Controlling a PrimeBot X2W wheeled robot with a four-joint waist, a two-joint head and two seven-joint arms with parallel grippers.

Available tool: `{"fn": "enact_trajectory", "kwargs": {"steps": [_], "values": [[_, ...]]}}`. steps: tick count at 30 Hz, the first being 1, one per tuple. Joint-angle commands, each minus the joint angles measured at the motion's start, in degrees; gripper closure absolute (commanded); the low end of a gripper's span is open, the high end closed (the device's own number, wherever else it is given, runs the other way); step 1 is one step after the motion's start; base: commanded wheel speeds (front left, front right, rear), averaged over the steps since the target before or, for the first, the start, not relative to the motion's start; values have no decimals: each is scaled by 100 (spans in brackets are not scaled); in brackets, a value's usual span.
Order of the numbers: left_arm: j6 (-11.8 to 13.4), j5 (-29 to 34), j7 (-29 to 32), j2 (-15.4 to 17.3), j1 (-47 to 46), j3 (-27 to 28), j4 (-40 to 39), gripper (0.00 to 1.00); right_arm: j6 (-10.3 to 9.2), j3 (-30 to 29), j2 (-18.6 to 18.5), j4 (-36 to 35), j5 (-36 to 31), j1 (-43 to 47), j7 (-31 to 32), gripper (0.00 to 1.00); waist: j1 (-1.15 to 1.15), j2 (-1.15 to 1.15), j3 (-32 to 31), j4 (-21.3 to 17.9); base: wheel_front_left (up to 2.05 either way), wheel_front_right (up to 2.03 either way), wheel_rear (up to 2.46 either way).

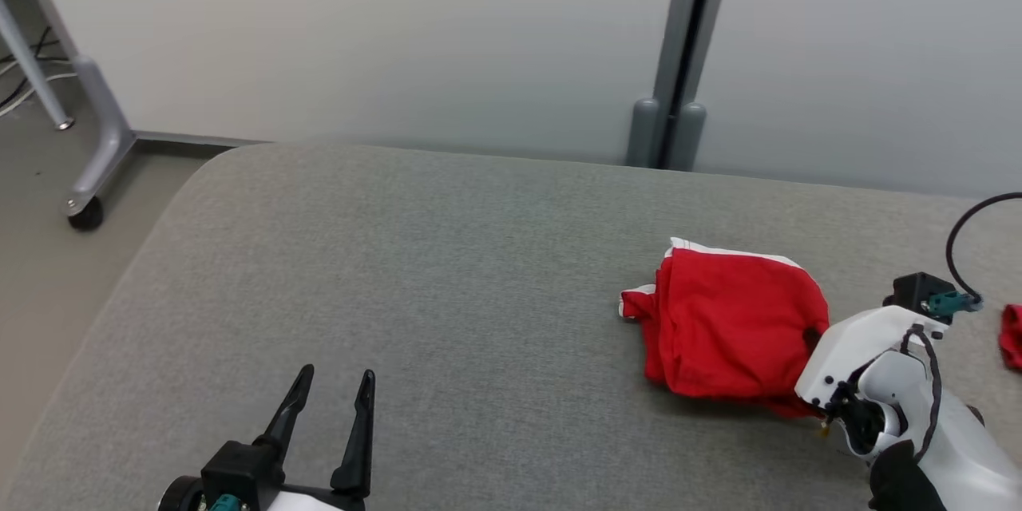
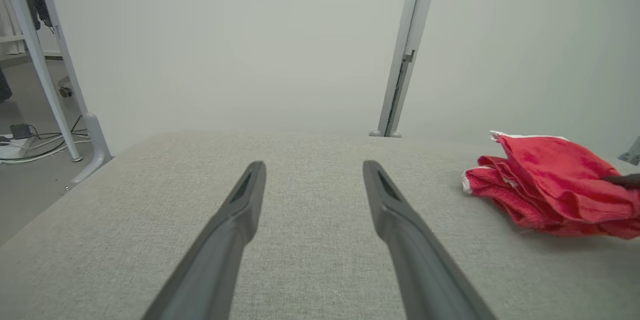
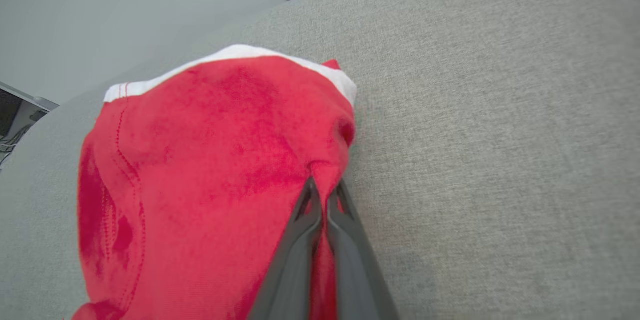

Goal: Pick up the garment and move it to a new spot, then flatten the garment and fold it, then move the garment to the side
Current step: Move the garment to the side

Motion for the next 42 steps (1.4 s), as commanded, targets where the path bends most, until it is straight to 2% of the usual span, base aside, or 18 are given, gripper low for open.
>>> {"fn": "enact_trajectory", "kwargs": {"steps": [1,15,22,25,31,34,42], "values": [[-22,-2,-7,1,17,-3,-36,0,12,119,-12,-83,49,59,-54,100,0,0,-97,-335,0,0,0],[-134,-105,-7,-215,-73,-294,-143,0,12,1512,-230,-1122,483,308,257,100,0,0,-130,-2399,0,0,0],[-207,-84,-7,-251,-226,-418,-99,0,12,2135,-469,-1739,736,330,296,100,0,0,6,-3113,0,0,0],[-221,-60,-6,-245,-286,-475,-63,0,12,2532,-686,-2041,837,187,238,100,0,0,105,-3260,0,0,0],[-268,-28,44,-205,-374,-584,-10,0,12,3005,-1103,-2235,1078,-134,21,100,0,0,322,-3253,0,0,0],[-290,7,150,-134,-469,-637,-68,0,12,3174,-1374,-2092,1264,-544,-166,100,0,0,561,-3129,0,0,0],[-316,86,394,88,-760,-667,-306,0,12,3257,-1680,-1321,1552,-1450,-422,100,0,0,1133,-2841,0,0,0]]}}
